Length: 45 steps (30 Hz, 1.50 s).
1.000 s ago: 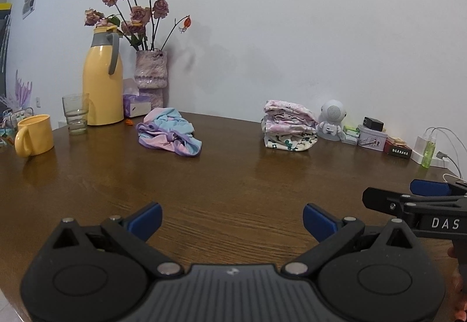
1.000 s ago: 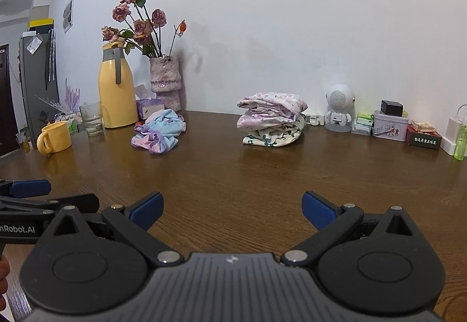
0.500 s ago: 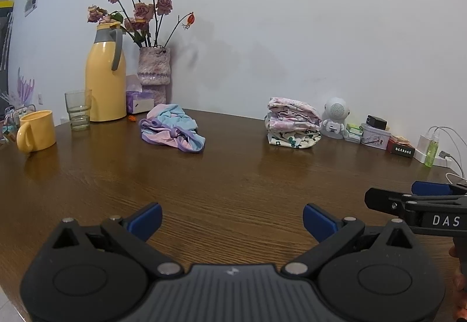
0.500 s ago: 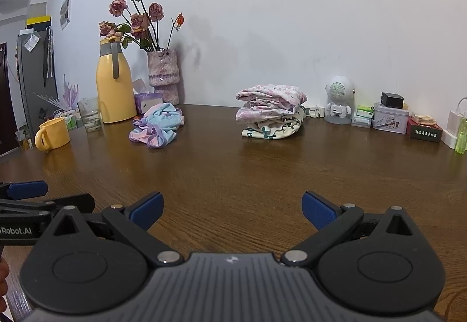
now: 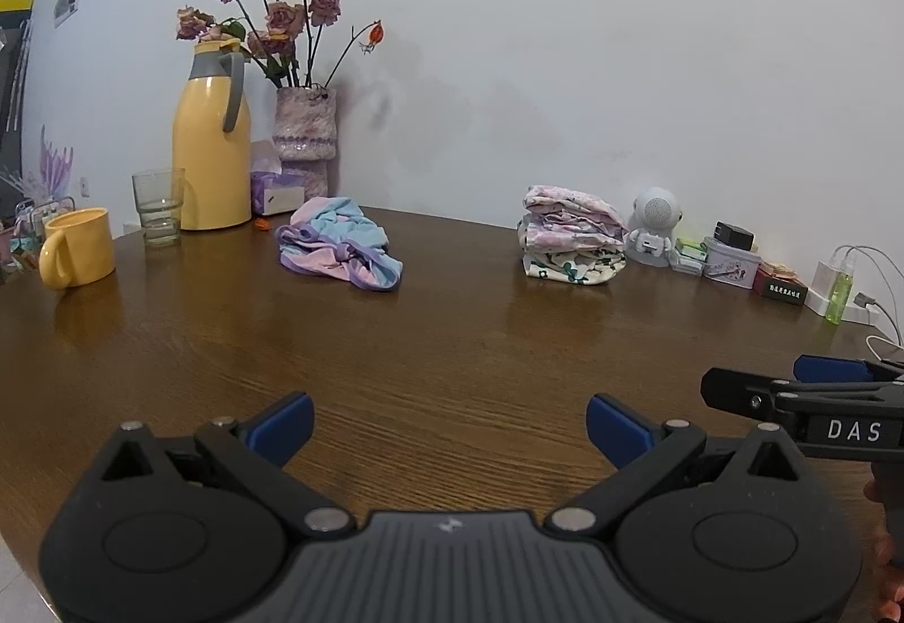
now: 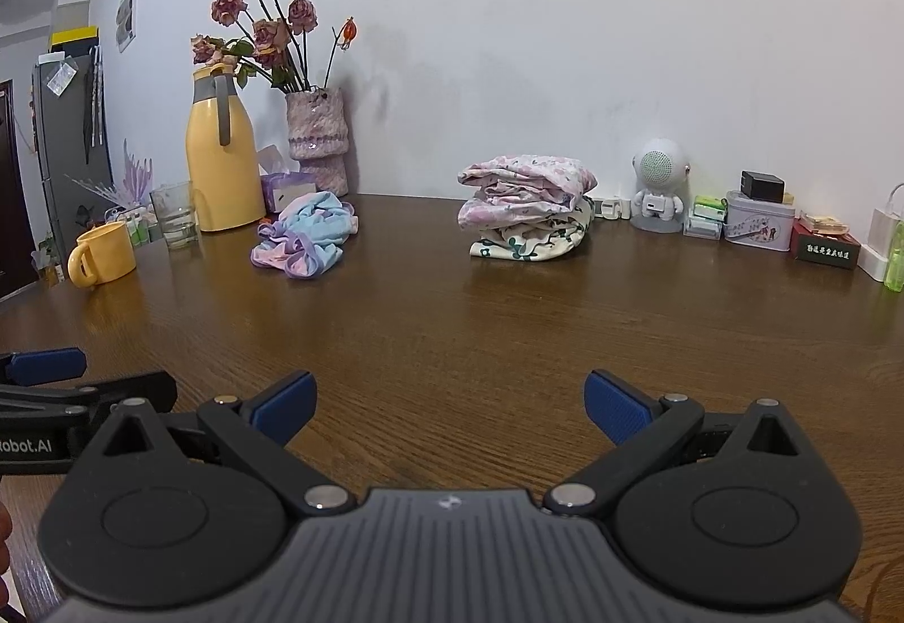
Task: Fold clothes
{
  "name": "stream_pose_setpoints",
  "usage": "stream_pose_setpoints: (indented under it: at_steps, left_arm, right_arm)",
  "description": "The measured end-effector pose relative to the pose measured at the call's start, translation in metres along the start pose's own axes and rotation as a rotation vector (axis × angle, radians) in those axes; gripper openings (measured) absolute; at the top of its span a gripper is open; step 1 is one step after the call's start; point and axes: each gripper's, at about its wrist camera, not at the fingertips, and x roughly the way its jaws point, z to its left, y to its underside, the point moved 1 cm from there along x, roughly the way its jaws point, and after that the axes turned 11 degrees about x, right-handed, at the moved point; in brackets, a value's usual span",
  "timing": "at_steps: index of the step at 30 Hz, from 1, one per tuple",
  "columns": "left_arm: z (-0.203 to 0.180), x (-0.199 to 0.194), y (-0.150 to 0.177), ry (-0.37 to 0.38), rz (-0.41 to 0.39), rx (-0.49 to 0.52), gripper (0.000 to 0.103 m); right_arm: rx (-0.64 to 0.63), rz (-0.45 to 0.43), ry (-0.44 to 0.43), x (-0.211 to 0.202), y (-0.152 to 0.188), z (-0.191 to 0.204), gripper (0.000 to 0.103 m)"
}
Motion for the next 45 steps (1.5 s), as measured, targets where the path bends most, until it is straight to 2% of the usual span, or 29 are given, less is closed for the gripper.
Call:
stream_pose_setpoints:
  at_steps: [12, 45]
  left_arm:
    - [-0.0017, 0.0044, 0.0008, -0.002, 0.027, 0.005, 0.103]
    - [-0.0027, 0.0027, 0.0032, -0.005, 0.032, 0.001, 0.103]
  right_arm:
    - [-0.002, 0.010, -0.004, 0.0024, 0.0007, -0.0001, 0.103]
    - [-0.011, 0.021, -0.007, 0.0045, 0.0020, 0.0015, 0.103]
